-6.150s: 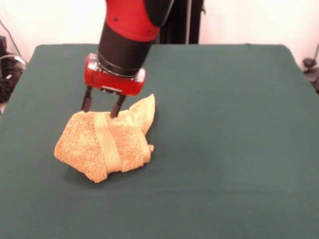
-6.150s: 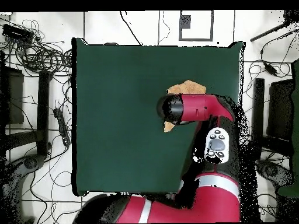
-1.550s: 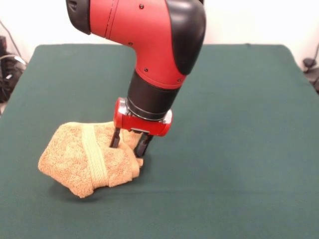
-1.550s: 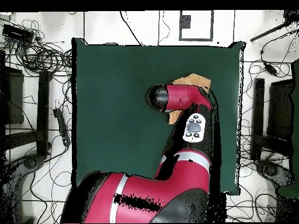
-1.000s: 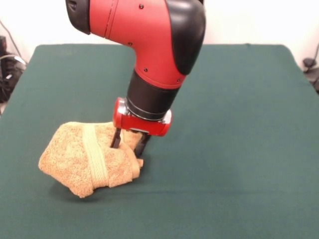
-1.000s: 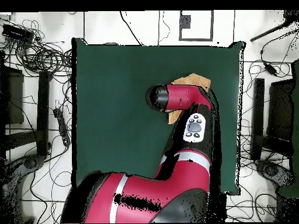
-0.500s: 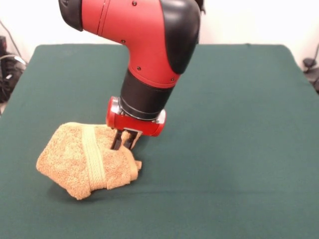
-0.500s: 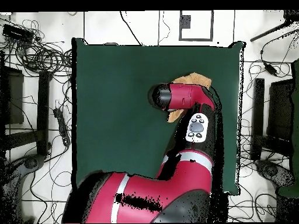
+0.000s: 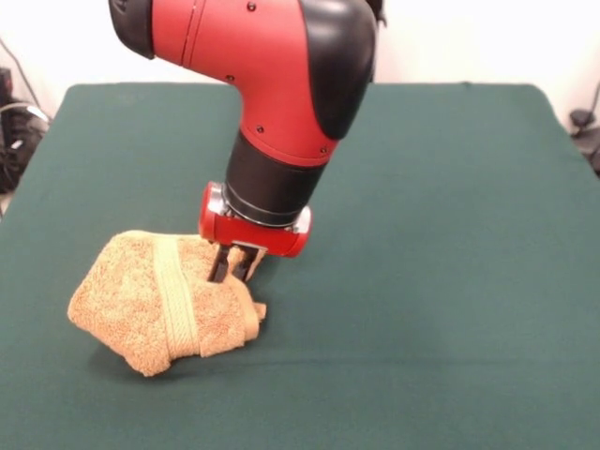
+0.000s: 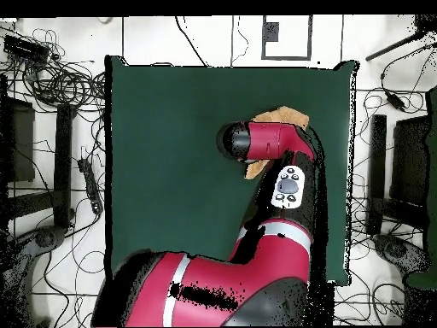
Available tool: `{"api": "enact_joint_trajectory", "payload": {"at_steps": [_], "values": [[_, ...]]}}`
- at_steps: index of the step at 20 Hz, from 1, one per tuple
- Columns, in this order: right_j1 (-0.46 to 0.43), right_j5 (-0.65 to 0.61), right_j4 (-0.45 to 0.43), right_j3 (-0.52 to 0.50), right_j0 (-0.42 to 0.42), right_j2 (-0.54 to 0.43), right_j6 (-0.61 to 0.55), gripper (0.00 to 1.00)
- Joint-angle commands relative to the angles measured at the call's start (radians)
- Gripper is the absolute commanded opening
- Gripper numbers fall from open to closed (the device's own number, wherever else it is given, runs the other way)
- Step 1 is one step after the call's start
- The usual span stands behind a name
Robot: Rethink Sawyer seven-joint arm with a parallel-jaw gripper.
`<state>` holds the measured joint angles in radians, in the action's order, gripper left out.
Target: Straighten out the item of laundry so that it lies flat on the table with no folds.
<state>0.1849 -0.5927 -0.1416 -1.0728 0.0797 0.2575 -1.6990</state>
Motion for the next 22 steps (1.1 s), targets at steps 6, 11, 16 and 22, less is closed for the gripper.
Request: {"api": "enact_joint_trajectory", "payload": {"at_steps": [6,11,16,22], "values": [[-0.042,-0.142,-0.019,-0.060,0.028,-0.146,0.035,0.00],[0.022,-0.225,-0.049,-0.077,0.000,-0.142,0.112,0.00],[0.066,-0.338,-0.019,-0.081,0.031,-0.200,0.174,0.00],[0.086,-0.377,-0.035,-0.078,0.066,-0.267,0.233,1.00]]}}
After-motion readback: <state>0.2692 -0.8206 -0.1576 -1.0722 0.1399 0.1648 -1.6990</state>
